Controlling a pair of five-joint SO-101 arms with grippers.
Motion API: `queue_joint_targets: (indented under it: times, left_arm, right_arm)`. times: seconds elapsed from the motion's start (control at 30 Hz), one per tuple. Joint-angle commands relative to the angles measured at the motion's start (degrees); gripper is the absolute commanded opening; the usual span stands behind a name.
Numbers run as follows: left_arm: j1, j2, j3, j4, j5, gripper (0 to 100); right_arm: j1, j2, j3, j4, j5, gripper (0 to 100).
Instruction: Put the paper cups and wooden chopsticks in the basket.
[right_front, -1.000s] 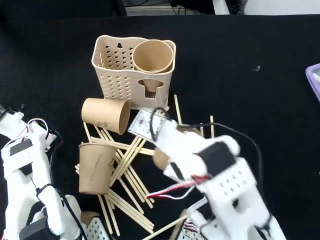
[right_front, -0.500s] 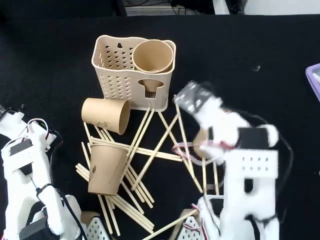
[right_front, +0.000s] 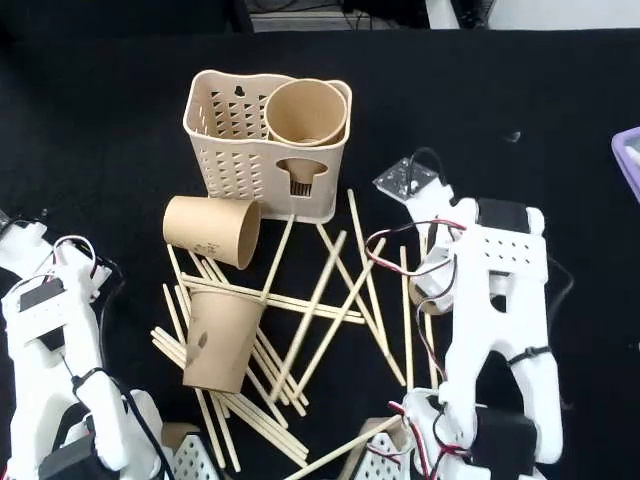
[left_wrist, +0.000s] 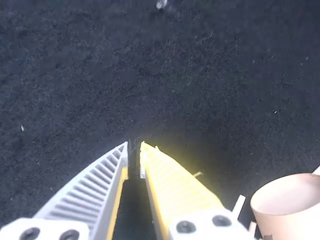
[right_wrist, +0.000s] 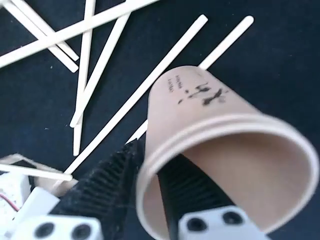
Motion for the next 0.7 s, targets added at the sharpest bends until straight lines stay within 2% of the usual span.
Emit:
queue_joint_targets:
  times: [0.0, 0.13, 0.23, 0.37, 0.67]
  left_arm:
    - [0.13, -1.49, 0.66, -2.46, 0.35, 5]
    - [0.13, -1.49, 0.84, -2.99, 0.35, 5]
    - [0.13, -1.49, 0.84, -2.9, 0.35, 5]
    - [0.13, -1.49, 0.84, -2.81, 0.35, 5]
    - [0.13, -1.41, 0.84, -2.73, 0.35, 5]
  right_arm:
    - [-0.18, 0.04, -5.41, 0.79, -1.23, 1.1]
    - [1.85, -4.0, -12.0, 1.41, -3.6, 1.0]
    - [0.97, -9.19, -17.63, 5.54, -3.52, 1.1]
    - [-4.31, -15.34, -24.66, 7.38, -3.6, 1.1]
    - [-17.67, -17.36, -34.42, -4.31, -10.81, 1.1]
